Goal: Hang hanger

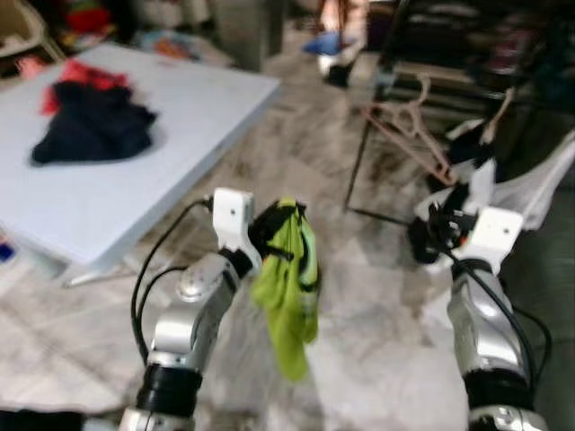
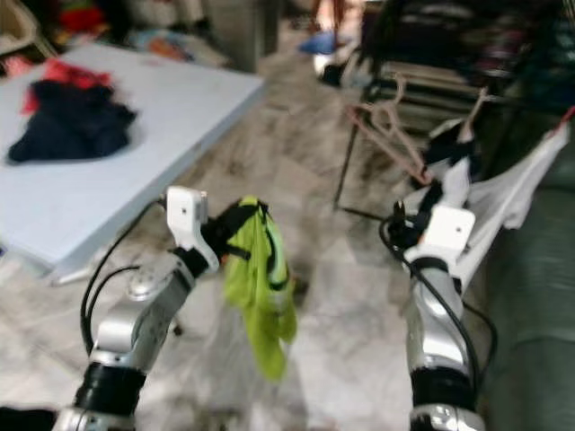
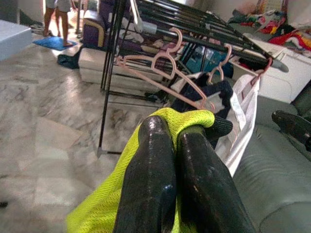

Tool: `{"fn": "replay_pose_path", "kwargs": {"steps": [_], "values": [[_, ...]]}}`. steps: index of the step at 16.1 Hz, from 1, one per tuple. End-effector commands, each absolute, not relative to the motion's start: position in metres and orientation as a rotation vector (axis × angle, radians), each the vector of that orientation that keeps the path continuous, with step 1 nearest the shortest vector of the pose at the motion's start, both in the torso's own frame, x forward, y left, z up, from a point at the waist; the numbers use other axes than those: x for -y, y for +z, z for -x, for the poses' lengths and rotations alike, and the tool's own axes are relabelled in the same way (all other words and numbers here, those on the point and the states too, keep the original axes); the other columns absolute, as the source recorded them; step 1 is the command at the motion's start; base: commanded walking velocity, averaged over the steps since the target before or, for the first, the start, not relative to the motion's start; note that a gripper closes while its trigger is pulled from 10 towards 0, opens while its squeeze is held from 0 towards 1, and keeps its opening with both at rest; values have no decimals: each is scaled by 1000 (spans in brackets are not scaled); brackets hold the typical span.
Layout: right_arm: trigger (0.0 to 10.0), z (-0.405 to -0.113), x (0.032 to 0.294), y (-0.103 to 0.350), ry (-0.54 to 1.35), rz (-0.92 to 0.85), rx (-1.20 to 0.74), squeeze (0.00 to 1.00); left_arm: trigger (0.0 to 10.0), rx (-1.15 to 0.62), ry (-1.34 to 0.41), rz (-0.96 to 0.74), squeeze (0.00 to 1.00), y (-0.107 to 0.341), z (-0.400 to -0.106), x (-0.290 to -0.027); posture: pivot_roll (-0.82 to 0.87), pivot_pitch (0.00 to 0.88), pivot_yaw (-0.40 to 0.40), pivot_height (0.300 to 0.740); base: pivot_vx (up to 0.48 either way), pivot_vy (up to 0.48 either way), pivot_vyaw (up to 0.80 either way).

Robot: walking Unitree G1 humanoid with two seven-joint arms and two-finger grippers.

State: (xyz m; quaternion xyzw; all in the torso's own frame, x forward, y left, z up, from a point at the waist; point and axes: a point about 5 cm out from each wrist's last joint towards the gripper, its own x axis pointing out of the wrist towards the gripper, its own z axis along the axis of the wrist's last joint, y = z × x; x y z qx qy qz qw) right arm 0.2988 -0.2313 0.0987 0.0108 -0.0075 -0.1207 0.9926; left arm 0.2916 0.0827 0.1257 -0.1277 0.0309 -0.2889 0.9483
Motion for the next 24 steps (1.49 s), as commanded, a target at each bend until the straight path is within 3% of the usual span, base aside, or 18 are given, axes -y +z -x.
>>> {"fn": "replay_pose_path", "kwargs": {"steps": [1,8,12,17,21,24], "values": [[10000,-302,225,103,-228,-25,30,0,10000,-51,-580,251,0,128,-293,-86,-39,0,8,740,461,0,-800],[10000,-301,224,100,-228,-26,23,0,10000,-59,-582,241,0,126,-293,-86,-37,0,11,740,435,0,-203],[10000,-299,225,96,-225,-26,8,0,10000,-72,-564,219,0,124,-295,-88,-35,0,10,740,338,335,0],[10000,-286,221,90,-188,5,5,0,10000,-116,-390,77,0,95,-284,-124,-30,0,16,740,297,378,0],[10000,-277,213,84,-176,1,-10,0,10000,-130,-385,1,0,84,-275,-126,-29,0,20,740,295,379,0],[10000,-266,207,82,-170,-4,-10,0,10000,-140,-259,-39,0,74,-268,-138,-33,0,27,740,0,0,0]]}}
